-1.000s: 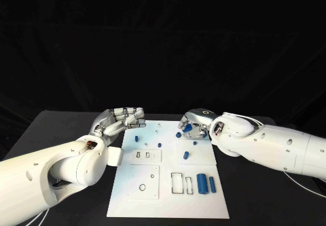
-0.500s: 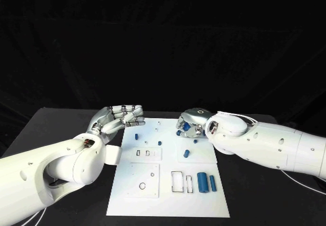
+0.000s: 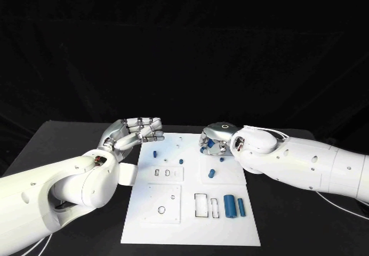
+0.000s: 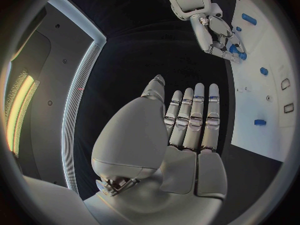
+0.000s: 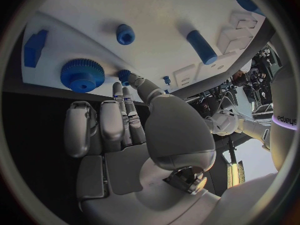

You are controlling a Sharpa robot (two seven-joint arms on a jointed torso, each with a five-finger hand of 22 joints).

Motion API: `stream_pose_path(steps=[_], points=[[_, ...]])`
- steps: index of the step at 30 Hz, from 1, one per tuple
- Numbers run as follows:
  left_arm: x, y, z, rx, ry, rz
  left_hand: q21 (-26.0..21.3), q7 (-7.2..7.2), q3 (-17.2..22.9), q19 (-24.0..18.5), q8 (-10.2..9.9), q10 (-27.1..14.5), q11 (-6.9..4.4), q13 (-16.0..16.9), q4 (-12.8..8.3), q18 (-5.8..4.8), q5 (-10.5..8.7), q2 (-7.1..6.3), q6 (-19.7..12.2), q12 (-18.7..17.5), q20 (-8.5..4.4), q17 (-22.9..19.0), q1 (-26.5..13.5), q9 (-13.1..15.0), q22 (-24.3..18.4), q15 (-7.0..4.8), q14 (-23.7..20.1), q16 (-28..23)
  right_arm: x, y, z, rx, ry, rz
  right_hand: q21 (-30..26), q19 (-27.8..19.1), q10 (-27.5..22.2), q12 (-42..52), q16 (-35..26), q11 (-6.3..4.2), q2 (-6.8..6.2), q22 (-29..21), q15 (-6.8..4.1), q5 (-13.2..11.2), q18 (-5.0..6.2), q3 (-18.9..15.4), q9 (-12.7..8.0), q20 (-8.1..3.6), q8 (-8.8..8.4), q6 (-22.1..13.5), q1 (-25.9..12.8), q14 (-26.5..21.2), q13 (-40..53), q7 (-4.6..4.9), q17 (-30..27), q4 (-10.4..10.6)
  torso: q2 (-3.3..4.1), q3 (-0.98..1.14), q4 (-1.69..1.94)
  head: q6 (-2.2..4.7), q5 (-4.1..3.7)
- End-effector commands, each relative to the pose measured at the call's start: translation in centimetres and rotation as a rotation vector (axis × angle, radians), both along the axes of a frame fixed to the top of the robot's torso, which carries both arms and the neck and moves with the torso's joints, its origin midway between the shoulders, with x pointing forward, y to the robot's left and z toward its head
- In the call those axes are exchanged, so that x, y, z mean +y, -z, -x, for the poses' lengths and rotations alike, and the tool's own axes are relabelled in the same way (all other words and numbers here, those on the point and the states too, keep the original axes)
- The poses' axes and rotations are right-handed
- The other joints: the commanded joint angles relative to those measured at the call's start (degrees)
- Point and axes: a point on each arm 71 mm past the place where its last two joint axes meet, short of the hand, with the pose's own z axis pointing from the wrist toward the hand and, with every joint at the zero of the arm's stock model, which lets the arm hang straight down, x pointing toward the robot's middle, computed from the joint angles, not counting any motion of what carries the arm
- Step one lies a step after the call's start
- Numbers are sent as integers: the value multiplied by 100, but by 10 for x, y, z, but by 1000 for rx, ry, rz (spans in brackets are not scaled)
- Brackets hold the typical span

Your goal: Assemble the parts on the task board

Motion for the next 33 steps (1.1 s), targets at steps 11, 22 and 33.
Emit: stream_pose_path(steps=[11, 22, 33], points=[[-2, -4, 0, -12, 24, 4, 36, 29, -29, 46, -40, -38, 18, -9, -1, 67, -27, 2, -13, -44, -10, 8, 21, -10, 8, 26, -25, -44, 1, 5, -1, 27, -1, 51, 148, 122, 167, 32, 170, -21, -31, 224, -58, -16, -77, 147, 31, -9, 54, 145, 42, 234, 4, -26, 126, 22, 15, -5, 11, -16, -11], [-1, -5, 0, -14, 22, 4, 36, 29, -29, 46, -40, -38, 18, -9, -1, 67, -27, 2, -13, -44, -10, 8, 21, -10, 8, 26, -25, -44, 1, 5, -3, 23, 2, 51, 265, 212, 288, 32, 273, -58, 4, 418, -83, -118, -111, 270, 75, -30, 100, 287, 79, 219, 9, -62, 192, 62, 24, -12, 17, -9, -22], [0, -6, -2, -13, 17, 6, 28, 32, -33, 12, -65, -48, 27, -9, -1, 60, -26, 19, -10, -81, -4, 3, 28, -11, -1, 47, -87, -110, 3, -1, -1, -33, -5, -8, 297, 233, 332, 21, 288, -73, 21, 470, -97, -127, -119, 338, 103, -41, 124, 355, 120, 208, 10, -79, 182, 69, 22, -16, 21, 18, -25]])
